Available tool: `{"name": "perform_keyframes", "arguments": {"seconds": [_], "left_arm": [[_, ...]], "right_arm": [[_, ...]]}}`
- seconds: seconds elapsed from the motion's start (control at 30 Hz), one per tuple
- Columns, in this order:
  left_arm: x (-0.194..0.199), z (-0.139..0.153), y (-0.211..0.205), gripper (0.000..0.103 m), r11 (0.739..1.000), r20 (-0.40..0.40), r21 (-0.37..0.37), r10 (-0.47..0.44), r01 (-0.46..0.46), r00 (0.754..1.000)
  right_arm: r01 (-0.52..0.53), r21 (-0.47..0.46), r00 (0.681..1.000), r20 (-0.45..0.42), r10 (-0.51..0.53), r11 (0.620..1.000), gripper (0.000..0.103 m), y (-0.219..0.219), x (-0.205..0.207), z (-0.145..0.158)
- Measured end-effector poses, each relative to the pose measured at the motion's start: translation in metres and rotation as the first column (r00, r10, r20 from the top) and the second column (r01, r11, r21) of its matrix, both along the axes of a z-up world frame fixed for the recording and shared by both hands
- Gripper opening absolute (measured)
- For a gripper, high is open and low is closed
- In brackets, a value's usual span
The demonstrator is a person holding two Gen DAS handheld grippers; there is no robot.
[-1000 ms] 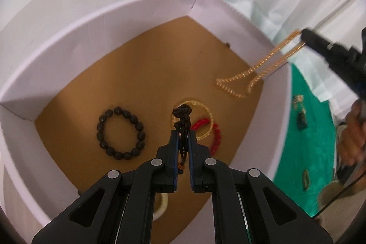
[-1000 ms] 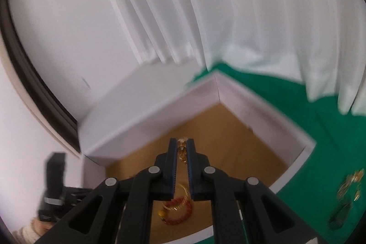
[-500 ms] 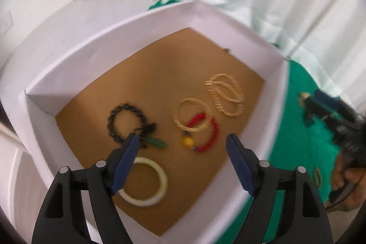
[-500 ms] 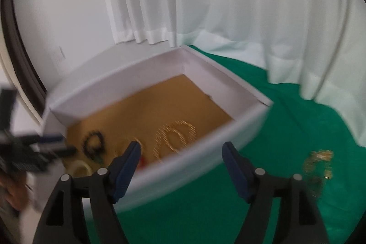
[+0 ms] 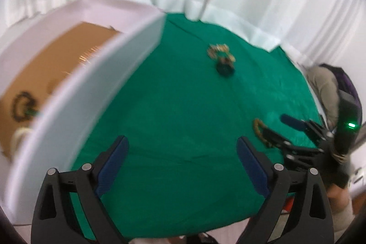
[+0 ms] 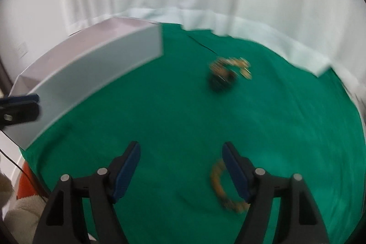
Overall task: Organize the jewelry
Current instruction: 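Move both tools back over the watch and wooden bead bracelet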
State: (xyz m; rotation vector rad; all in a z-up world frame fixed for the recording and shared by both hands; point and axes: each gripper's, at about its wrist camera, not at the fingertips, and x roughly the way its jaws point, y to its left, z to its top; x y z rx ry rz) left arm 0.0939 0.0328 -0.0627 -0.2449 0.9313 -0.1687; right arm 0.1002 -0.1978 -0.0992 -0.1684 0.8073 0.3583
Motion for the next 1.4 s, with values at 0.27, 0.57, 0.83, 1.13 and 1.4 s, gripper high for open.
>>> {"name": "perform_keyframes", "arguments": {"seconds": [0.27, 0.57, 0.83, 1.13, 1.4], "left_arm": [[0.013, -0.047, -0.037, 0.095, 0.998, -0.081, 0.053, -0.026, 0.03, 0.996], [0.001, -0.057, -0.035, 0.095, 0.998, -0.111, 0.067, -0.01, 0.018, 0.994], [-0.003, -0.055, -0.038, 0.095, 0.997, -0.099, 0.074, -0.015, 0.022, 0.995], [-0.002, -0.061, -0.039, 0.095, 0.997, -0.115, 0.069, -0.01, 0.018, 0.993], [-0.004, -0.06, -0.036, 0.096, 0.998, -0.109, 0.055, -0.001, 0.007, 0.994]], "right_arm": [[0.175, 0.044, 0.984, 0.036, -0.177, 0.984, 0.075, -0.071, -0.039, -0.027], [0.2, 0.093, 0.976, 0.071, -0.206, 0.976, 0.075, -0.092, -0.059, -0.039], [0.169, 0.097, 0.983, 0.059, -0.176, 0.981, 0.075, -0.081, -0.065, -0.043], [0.17, 0.104, 0.984, 0.04, -0.175, 0.98, 0.075, -0.084, -0.069, -0.045], [0.229, 0.129, 0.971, 0.037, -0.236, 0.965, 0.075, -0.124, -0.069, -0.041]]}}
